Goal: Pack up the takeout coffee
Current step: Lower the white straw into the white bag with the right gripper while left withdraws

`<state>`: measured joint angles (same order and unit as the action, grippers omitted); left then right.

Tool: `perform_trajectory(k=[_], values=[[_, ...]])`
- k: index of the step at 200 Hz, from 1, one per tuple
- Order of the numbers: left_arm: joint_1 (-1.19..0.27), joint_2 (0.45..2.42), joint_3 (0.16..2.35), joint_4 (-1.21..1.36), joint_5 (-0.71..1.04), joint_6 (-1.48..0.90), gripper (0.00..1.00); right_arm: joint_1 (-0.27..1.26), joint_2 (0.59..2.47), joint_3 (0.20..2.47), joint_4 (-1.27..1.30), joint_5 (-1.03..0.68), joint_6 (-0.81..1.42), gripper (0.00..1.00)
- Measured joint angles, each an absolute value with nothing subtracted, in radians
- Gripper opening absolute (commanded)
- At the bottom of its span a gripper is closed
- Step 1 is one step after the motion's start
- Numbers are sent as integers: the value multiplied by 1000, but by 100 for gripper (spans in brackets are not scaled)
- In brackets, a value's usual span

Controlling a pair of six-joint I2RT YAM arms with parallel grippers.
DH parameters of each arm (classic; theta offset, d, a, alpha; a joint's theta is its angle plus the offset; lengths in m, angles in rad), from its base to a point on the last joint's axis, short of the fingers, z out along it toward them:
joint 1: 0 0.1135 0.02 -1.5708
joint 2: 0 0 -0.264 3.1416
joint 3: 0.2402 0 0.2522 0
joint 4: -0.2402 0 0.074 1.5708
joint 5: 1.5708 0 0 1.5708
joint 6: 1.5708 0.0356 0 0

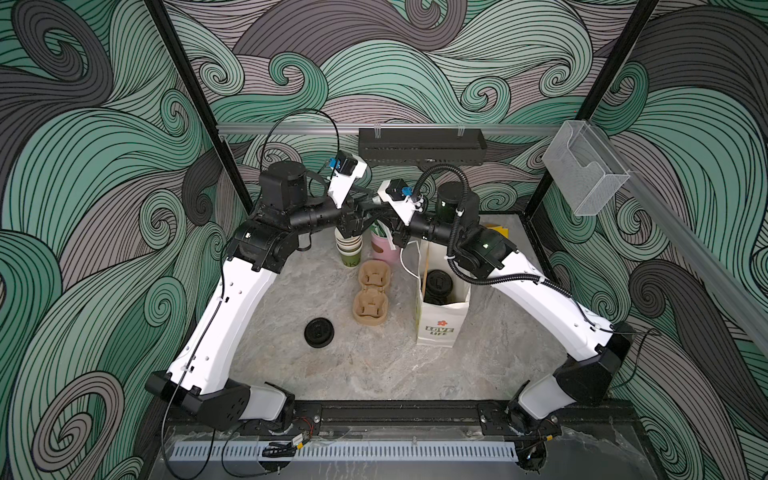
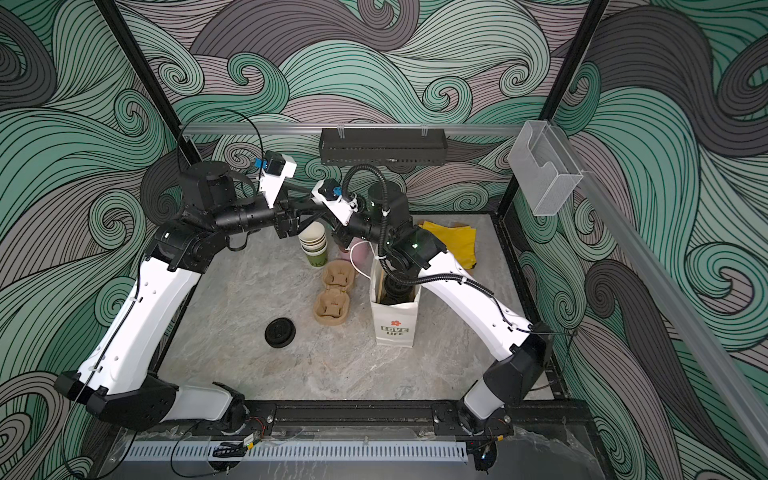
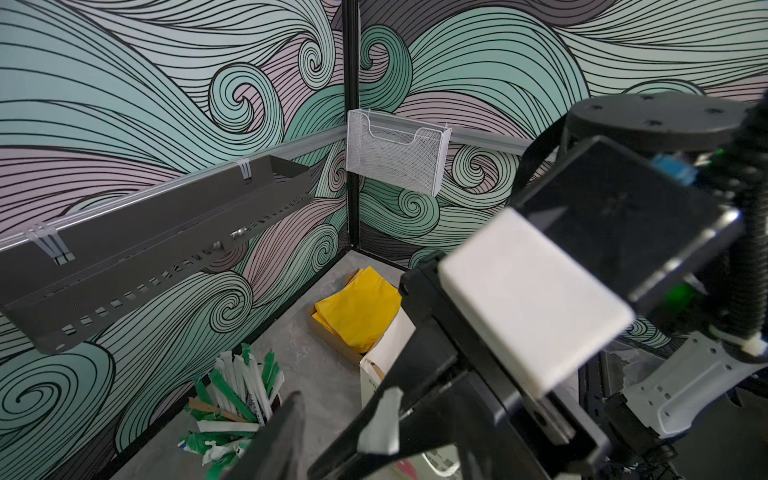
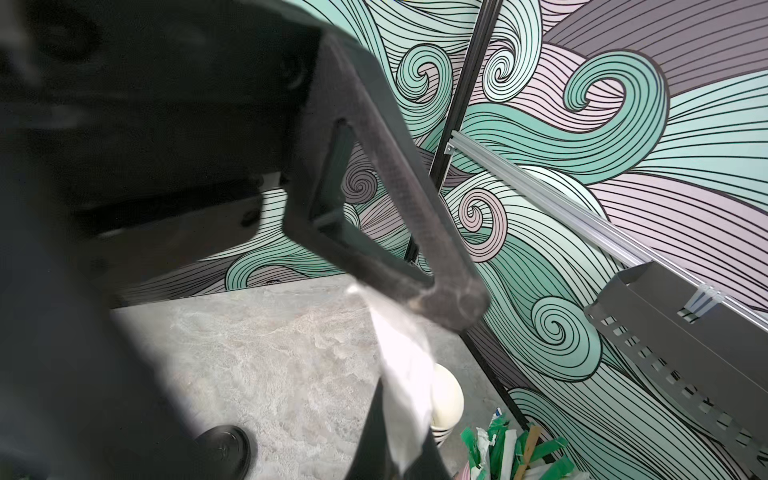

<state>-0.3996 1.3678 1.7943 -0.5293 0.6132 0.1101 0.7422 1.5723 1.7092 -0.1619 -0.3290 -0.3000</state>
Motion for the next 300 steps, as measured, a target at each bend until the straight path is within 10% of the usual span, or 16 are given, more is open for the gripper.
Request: perform_trajectory(k=[70, 98, 141, 300], values=[[-400, 1240, 1633, -264, 345, -17, 81, 742, 1394, 1750, -364, 36, 22, 0], [-400, 1267, 1602, -280, 317, -115, 62, 742, 1279, 1731, -524, 228, 175, 0], [-400, 1399, 1559, -372, 406, -249, 64, 742, 1214, 1575, -604, 406, 334, 0], [-408, 1409, 1397, -336, 662, -269, 65, 731, 1367, 1578, -14, 333, 77, 0]])
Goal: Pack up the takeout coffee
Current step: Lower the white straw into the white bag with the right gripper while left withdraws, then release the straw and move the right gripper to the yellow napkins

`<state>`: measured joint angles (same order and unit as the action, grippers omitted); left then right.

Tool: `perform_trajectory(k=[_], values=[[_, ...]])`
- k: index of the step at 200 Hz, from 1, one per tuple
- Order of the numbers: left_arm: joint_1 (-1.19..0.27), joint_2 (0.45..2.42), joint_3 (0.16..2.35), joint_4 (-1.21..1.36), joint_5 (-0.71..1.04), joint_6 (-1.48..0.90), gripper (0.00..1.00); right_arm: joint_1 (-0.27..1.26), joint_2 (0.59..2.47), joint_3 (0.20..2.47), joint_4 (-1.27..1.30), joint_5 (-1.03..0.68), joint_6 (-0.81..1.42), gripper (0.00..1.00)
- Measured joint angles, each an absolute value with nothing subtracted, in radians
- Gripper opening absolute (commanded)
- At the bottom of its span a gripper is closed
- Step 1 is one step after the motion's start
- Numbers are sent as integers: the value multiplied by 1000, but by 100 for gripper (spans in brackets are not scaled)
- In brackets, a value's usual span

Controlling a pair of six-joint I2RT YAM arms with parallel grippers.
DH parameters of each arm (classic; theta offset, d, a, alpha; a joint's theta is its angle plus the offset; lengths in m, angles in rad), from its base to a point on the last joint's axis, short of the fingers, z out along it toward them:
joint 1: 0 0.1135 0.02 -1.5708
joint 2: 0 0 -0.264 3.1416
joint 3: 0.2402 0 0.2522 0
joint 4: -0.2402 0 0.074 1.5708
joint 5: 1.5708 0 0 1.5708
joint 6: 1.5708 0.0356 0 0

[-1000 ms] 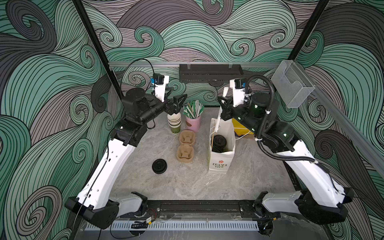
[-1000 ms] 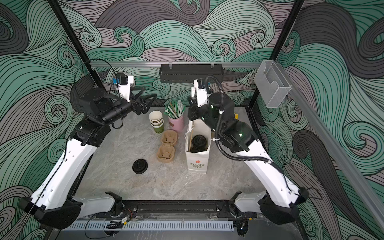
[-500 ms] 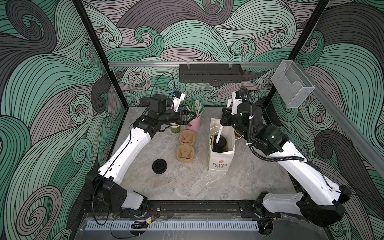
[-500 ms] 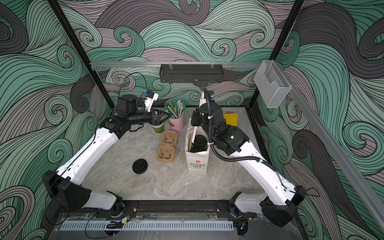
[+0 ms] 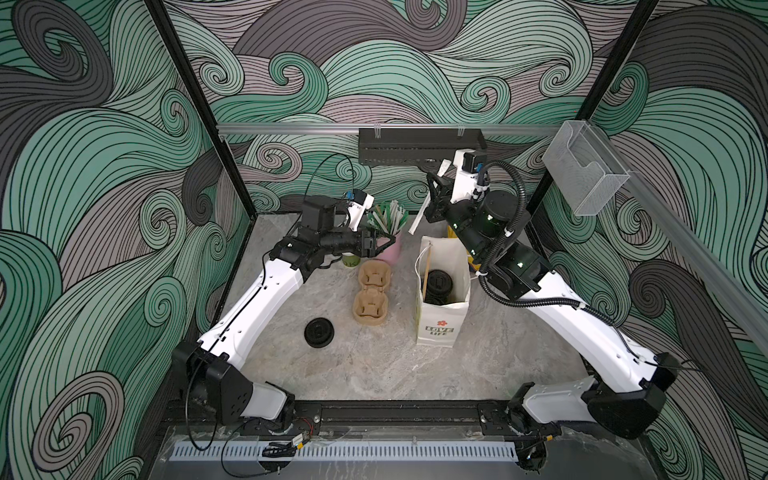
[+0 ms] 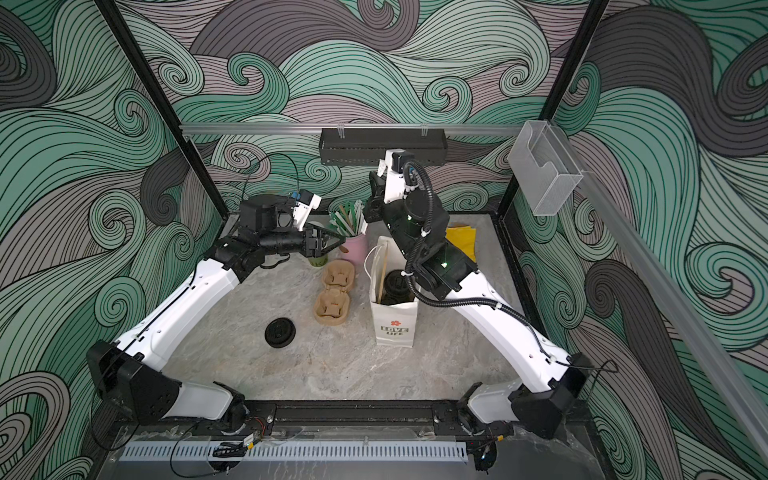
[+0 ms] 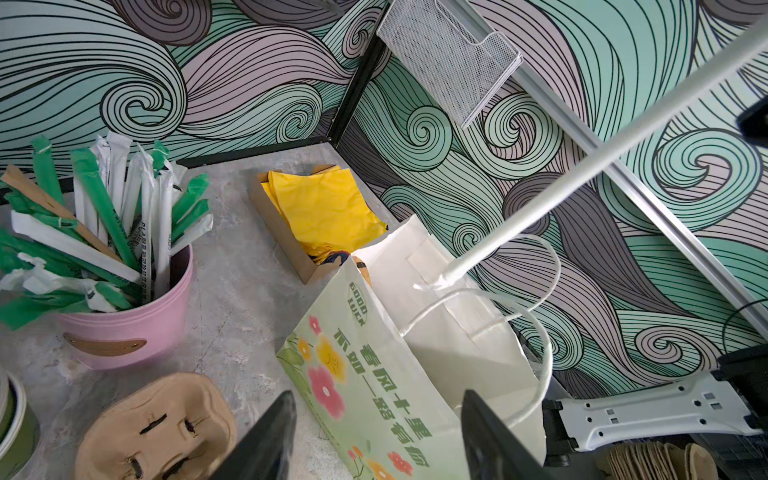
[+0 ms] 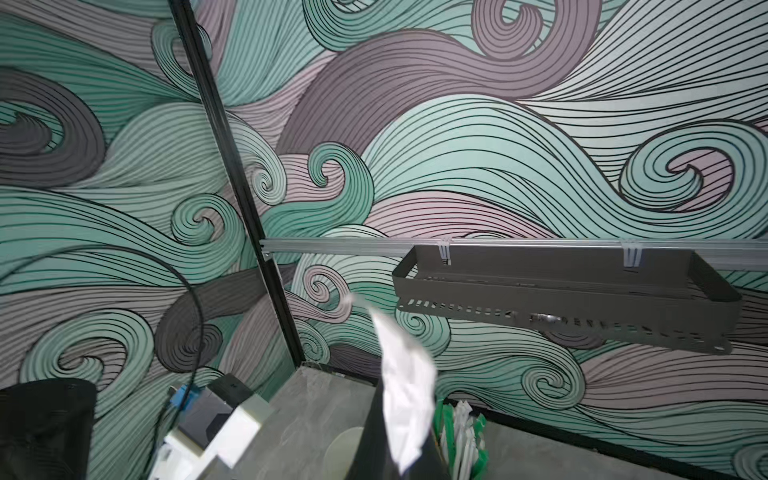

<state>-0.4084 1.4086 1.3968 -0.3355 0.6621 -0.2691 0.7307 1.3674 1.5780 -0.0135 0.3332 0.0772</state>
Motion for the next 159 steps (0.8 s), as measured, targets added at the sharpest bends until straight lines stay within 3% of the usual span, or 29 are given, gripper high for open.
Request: perform_trajectory(k=[39, 76, 159], values=[[-409, 1402, 1397, -313, 664, -273, 65, 730, 1299, 1742, -431, 518, 112, 0], [-410, 1402, 1397, -305, 668, -273, 65, 729, 1270, 1870, -743, 529, 330, 0], [-411, 1403, 1397, -307, 662, -274, 64, 708, 1402, 1514, -796, 374, 630, 0]])
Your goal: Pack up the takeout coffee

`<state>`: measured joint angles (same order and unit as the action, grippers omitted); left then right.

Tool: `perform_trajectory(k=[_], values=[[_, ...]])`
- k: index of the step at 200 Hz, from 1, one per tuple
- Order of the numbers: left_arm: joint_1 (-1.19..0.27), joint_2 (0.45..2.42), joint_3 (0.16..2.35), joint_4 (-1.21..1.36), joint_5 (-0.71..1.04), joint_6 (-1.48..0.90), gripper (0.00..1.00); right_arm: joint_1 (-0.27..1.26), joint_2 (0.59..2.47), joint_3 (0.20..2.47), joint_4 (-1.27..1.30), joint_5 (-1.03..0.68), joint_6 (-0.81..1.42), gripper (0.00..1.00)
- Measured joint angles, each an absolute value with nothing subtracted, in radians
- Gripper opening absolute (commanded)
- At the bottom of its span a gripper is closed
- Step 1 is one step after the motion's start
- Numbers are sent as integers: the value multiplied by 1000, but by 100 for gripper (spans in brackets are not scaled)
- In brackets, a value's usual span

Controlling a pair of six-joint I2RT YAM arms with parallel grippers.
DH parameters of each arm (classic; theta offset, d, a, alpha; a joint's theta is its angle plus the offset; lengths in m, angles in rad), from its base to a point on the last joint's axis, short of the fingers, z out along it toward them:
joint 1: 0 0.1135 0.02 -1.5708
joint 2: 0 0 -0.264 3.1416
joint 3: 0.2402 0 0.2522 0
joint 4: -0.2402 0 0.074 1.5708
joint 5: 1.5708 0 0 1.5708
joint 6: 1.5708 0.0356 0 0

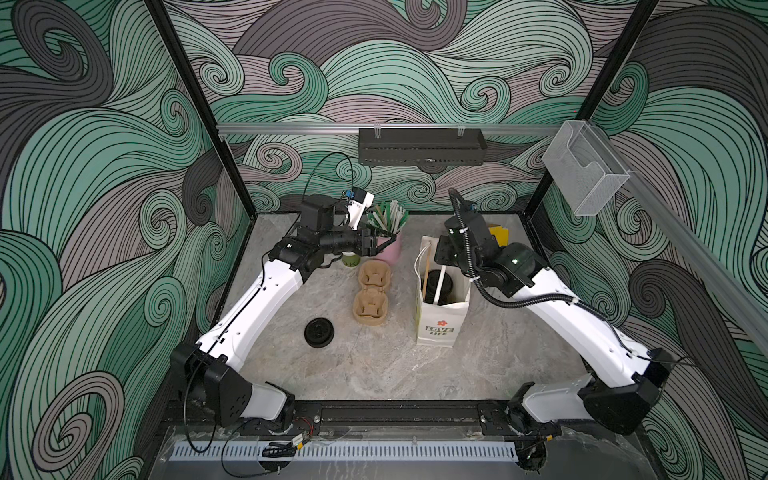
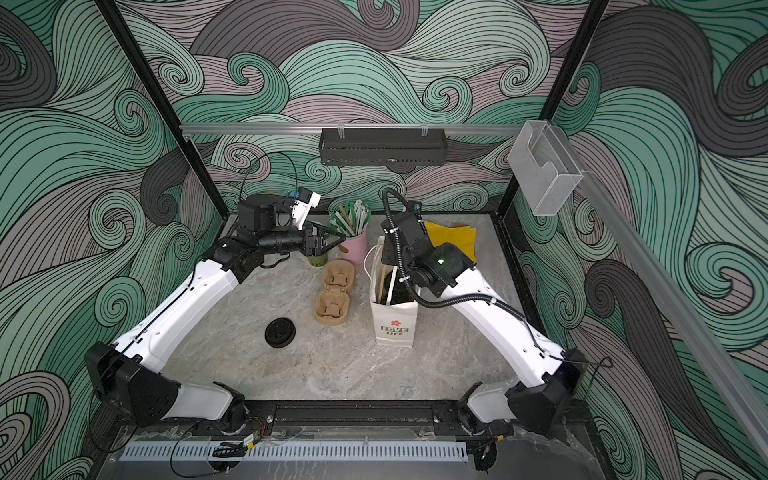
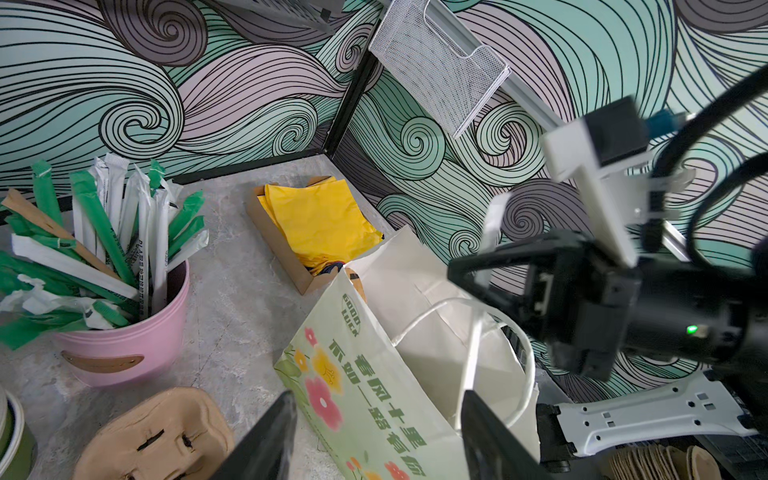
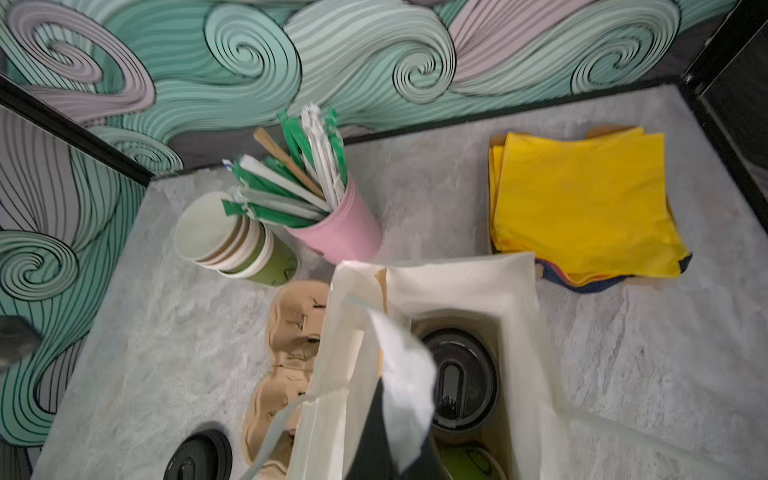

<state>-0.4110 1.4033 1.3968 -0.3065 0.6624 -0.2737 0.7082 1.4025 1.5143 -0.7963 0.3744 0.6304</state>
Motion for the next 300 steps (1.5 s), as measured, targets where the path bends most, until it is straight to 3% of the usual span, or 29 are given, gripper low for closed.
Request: perform_trajectory(k=[5, 18, 40, 87, 113, 139, 162, 183, 215, 235, 300], values=[[-411, 1403, 1397, -307, 662, -274, 64, 707, 1399, 1502, -796, 361, 641, 4], [-411, 1403, 1397, -307, 661, -273, 65, 706, 1382, 1470, -796, 330, 670, 25], [-411, 1403, 1397, -307, 658, -273, 66, 696, 1359, 1444, -813, 276, 704, 41], [-411, 1403, 1397, -305, 656, -274, 67, 662, 1362, 1569, -877, 224, 649, 55], [-411, 1410, 1399, -302, 662, -273, 67, 578, 1388, 1810, -958, 219, 551, 52], [-411, 1442, 1404, -283, 663, -273, 67, 331, 1428, 1992, -1053, 181, 515, 47], [-411, 1460, 1404, -276, 642, -273, 66, 136, 1483, 1953, -1130, 107, 529, 44], [-411, 1459, 1404, -274, 600, -275, 66, 56, 1589, 1841, -1155, 18, 546, 47], [-411, 1449, 1361, -248, 519, -295, 66, 5, 1728, 1608, -1046, -97, 606, 48], [-411, 1448, 1329, -245, 466, -308, 66, 7, 1791, 1576, -978, -142, 609, 48], [-408, 1448, 1318, -245, 261, -387, 66, 78, 2164, 2067, -1013, -158, 424, 56]])
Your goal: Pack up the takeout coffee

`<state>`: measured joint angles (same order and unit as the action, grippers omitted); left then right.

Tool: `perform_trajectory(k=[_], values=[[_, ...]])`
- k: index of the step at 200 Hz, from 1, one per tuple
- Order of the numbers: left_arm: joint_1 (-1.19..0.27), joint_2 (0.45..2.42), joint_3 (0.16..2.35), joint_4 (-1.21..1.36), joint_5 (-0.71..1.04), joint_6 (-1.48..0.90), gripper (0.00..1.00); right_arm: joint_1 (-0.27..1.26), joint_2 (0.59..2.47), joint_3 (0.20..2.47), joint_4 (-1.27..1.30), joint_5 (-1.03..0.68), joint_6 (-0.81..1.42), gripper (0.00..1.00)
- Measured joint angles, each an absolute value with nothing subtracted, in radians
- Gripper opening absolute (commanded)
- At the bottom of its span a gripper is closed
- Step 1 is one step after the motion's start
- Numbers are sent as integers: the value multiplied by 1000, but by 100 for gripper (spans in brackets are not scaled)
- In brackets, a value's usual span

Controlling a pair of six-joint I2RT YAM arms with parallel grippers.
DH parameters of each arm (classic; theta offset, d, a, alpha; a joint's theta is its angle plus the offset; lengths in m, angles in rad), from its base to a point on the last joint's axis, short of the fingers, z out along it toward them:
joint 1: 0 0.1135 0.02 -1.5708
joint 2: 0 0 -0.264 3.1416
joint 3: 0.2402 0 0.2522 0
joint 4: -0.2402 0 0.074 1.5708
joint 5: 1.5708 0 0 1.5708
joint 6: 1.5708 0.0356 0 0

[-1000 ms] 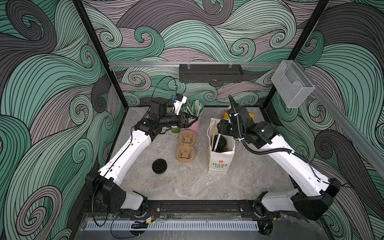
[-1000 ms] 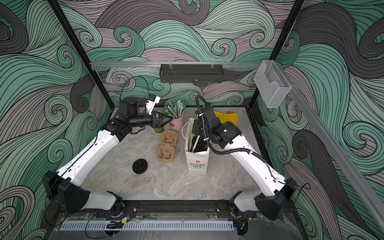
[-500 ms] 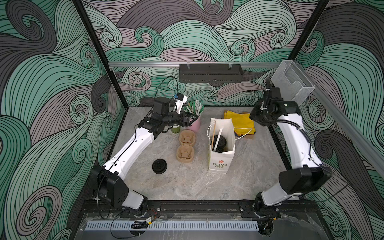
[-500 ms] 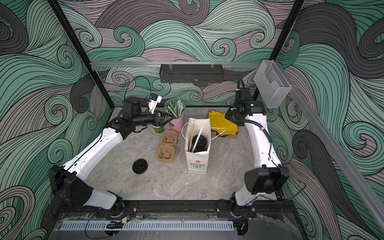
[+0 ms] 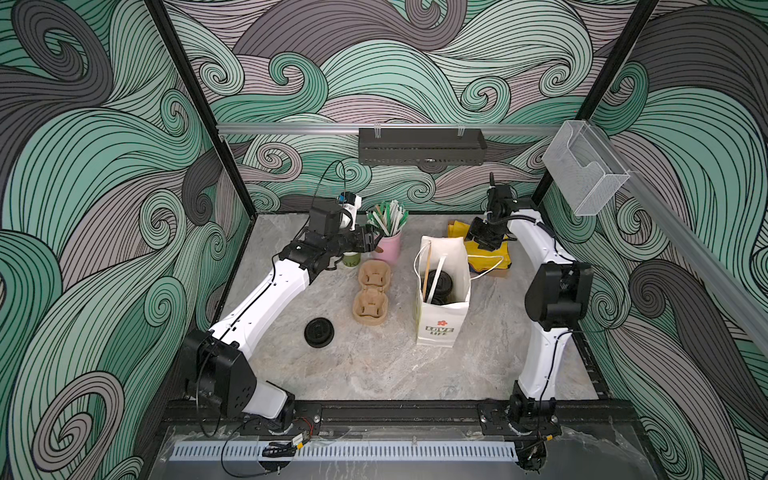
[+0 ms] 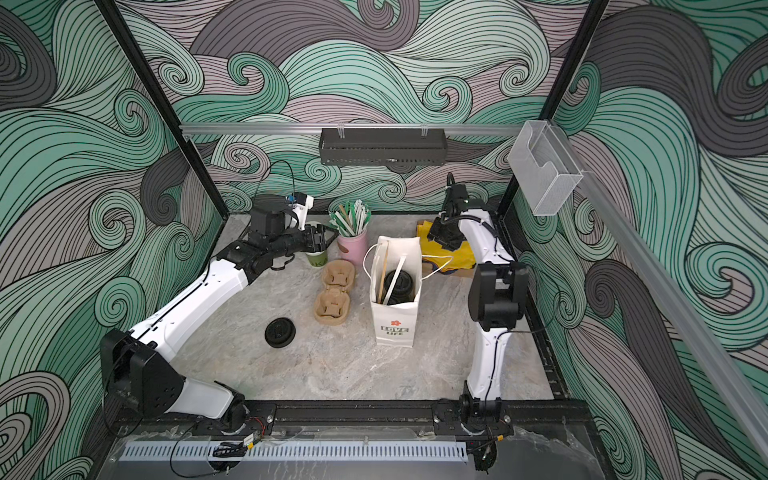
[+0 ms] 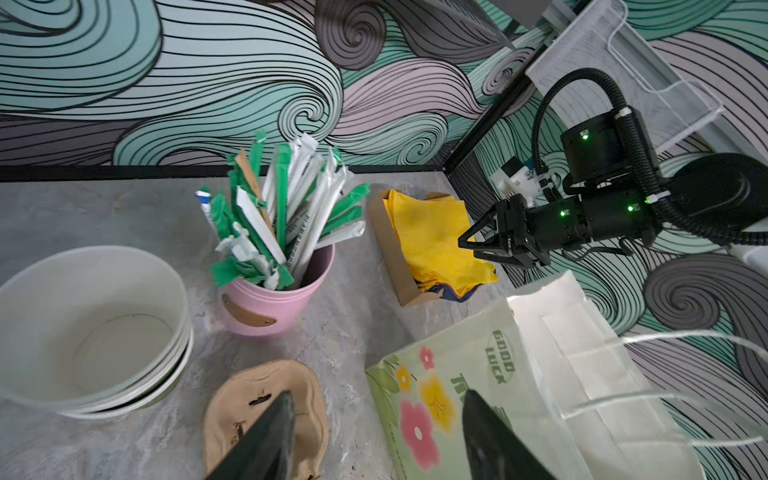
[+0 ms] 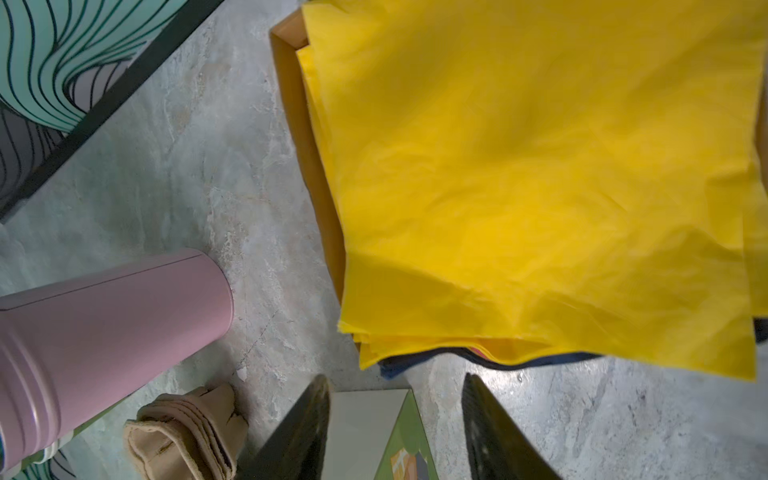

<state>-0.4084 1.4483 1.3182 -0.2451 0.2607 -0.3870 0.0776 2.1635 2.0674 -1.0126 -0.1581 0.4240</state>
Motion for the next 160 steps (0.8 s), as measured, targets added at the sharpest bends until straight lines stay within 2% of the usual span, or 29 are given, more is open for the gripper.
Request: perform_trajectory(k=[31, 72, 160], values=[[-400, 1448, 1317, -247, 212, -414, 66, 124, 2319, 2265, -1111, -127, 339, 57], [-398, 1457, 1327, -256, 204, -421, 65, 173, 2453, 2415, -1237, -87, 263, 58], [-377, 1503, 1346, -251, 215, -423, 64, 233, 2488, 2460, -1346, 142, 171, 45]])
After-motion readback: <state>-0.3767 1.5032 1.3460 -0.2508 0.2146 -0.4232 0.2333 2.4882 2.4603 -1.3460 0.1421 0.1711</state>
